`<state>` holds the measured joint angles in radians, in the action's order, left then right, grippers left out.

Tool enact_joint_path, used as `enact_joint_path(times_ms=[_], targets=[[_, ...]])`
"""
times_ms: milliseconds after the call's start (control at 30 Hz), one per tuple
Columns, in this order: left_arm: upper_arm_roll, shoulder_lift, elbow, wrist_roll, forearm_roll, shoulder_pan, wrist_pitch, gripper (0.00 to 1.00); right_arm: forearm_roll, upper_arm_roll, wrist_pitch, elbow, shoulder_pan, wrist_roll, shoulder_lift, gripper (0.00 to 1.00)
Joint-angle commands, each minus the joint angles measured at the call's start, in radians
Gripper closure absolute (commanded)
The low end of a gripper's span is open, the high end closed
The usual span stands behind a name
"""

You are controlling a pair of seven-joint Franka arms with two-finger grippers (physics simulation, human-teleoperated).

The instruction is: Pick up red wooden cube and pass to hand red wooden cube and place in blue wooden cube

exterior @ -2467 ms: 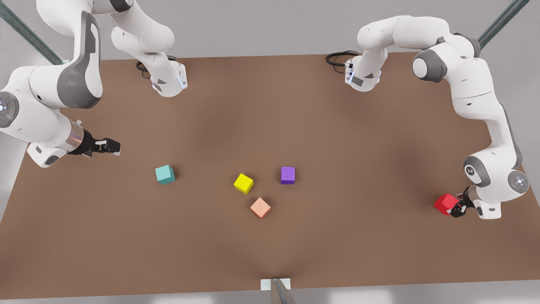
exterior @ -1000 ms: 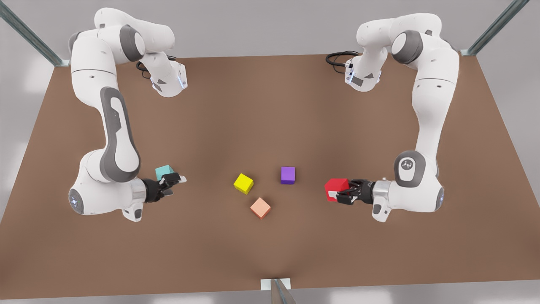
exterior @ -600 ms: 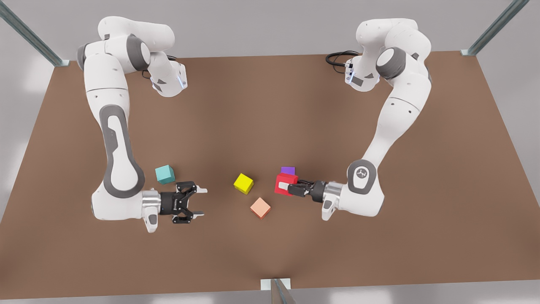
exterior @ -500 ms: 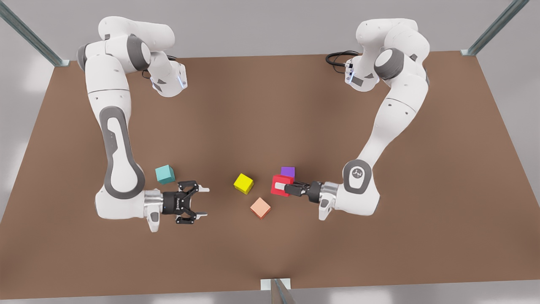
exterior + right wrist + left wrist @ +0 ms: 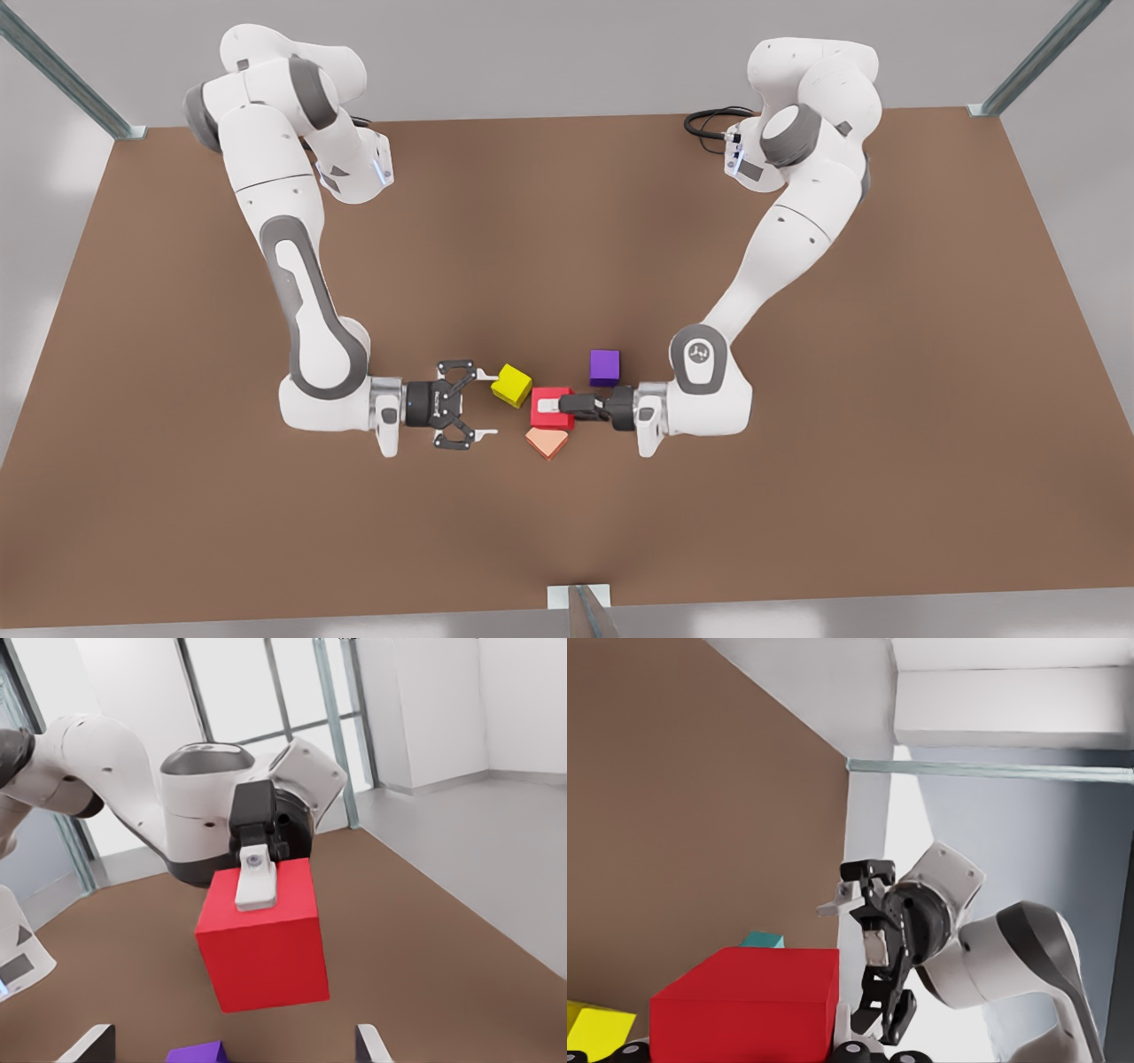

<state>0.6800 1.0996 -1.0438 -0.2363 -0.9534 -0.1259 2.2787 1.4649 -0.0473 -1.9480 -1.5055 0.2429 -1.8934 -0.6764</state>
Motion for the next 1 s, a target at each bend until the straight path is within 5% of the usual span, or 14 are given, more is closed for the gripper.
enact_joint_path(times_ms=[0,967], targets=[[0.001,-0.001,0.002,-0.304,-0.03,-0.004,0.067,0.4,0.028,0.0,-0.066,-0.001,0.015,-0.323,-0.002,0.0],[0.003,0.016,0.019,-0.302,-0.096,-0.041,0.102,0.4,0.097,-0.028,-0.085,0.125,0.039,-0.302,-0.118,0.0]])
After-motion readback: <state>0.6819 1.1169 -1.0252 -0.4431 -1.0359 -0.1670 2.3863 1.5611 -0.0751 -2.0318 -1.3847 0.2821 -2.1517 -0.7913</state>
